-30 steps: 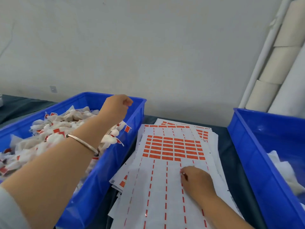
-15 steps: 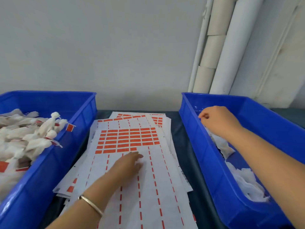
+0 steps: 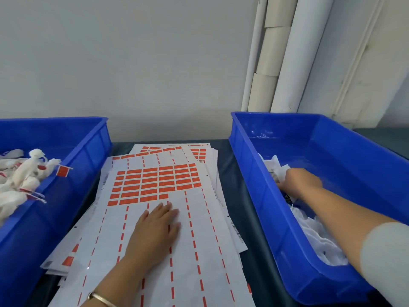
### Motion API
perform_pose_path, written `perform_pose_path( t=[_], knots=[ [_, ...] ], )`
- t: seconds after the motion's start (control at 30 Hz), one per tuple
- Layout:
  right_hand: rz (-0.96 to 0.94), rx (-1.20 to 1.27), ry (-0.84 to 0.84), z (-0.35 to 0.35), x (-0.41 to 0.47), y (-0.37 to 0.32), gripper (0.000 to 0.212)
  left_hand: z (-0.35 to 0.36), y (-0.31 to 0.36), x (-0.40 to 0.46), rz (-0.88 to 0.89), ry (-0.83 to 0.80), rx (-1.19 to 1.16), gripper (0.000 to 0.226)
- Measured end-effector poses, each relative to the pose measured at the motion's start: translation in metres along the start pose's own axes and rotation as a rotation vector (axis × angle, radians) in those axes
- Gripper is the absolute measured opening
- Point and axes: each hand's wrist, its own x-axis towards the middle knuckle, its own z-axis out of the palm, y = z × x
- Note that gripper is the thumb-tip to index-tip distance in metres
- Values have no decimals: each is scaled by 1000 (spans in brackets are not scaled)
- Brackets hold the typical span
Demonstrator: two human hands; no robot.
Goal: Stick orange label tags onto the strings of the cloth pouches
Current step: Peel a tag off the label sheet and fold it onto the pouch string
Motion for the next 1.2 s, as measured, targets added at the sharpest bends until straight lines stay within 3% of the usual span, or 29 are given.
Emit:
perform_pose_path(
  t=[0.13,0.2,0.3,0.5,0.67,0.8,0.9,0.97,1.03,1.07,1.13,1.2],
  knots=[
    [89,42,49,3,8,7,20,-1,2,-1,-10,15,-20,50],
    [89,50,111,6,11,14,23,-1,2,-2,-6,17,-21,50],
    [114,202,223,4,12,21,10,-1,1,-2,-3,16,-13,50],
    [153,539,354,-23,13,29,27,-1,2,0,-5,-11,2,52],
    [-67,662,566,-54,-25,1,34,-2,2,2,27,-128,116,57],
    [-191,1069,490,-80,-55,-38,22,-7,3,4,45,-207,159,57],
    [-272,1204,350,-88,-70,-75,21,-21,5,16,68,-227,184,56],
    [-311,1239,258,-85,-78,-103,29,-34,5,25,61,-230,90,55],
    [-313,1238,198,-76,-85,-131,17,-43,3,30,14,-244,-97,63],
    [-275,1217,188,-70,-90,-143,11,-46,0,31,-12,-245,-205,67],
    [-226,1173,182,-51,-95,-160,19,-50,-8,32,-76,-218,-475,67],
    [-280,1225,107,-26,-97,-173,14,-53,-14,30,-156,-149,-765,63]
  ],
)
